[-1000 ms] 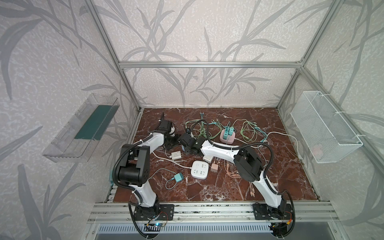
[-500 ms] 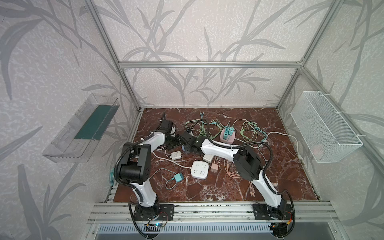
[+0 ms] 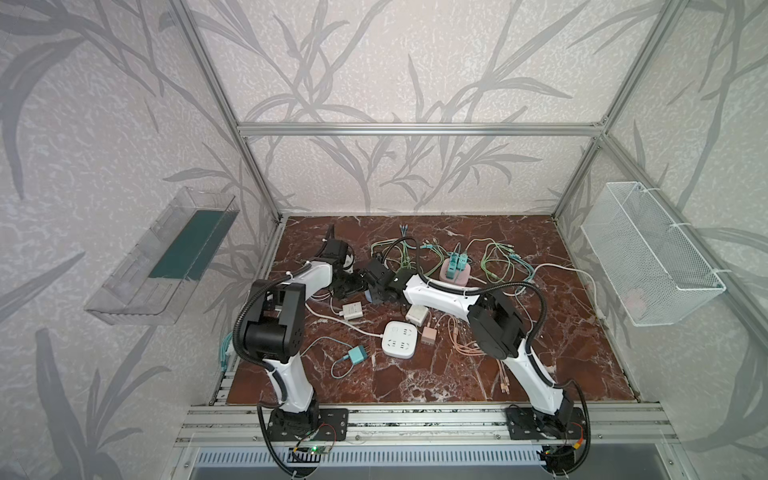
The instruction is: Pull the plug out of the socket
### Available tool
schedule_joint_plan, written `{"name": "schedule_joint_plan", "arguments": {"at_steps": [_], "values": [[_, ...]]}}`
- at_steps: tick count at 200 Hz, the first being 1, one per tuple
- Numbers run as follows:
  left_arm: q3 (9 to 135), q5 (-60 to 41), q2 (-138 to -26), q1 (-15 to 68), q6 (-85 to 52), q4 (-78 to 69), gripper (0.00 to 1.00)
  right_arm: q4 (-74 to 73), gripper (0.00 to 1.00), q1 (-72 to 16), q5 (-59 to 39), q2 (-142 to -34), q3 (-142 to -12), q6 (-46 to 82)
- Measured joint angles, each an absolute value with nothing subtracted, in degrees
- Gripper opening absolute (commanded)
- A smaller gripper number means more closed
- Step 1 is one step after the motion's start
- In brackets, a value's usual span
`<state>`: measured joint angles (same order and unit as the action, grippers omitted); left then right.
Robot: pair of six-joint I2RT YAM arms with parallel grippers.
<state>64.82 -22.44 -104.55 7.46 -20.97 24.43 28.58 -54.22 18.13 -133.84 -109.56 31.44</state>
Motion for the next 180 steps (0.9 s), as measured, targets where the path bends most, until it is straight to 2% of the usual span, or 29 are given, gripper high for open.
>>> {"name": "schedule_joint_plan", "arguments": {"at_steps": [75, 180], "values": [[67.5, -20.9, -106.2, 8.3, -21.2, 26.5, 0.53, 28.4, 0.19, -53.7, 17.4, -133.8, -109.7, 30.3], [68.1, -16.4, -106.1, 11.1, -21.8, 26.5, 0.53, 30.7, 0.18, -53.6, 17.9, -134.2, -111.9, 28.4]]}}
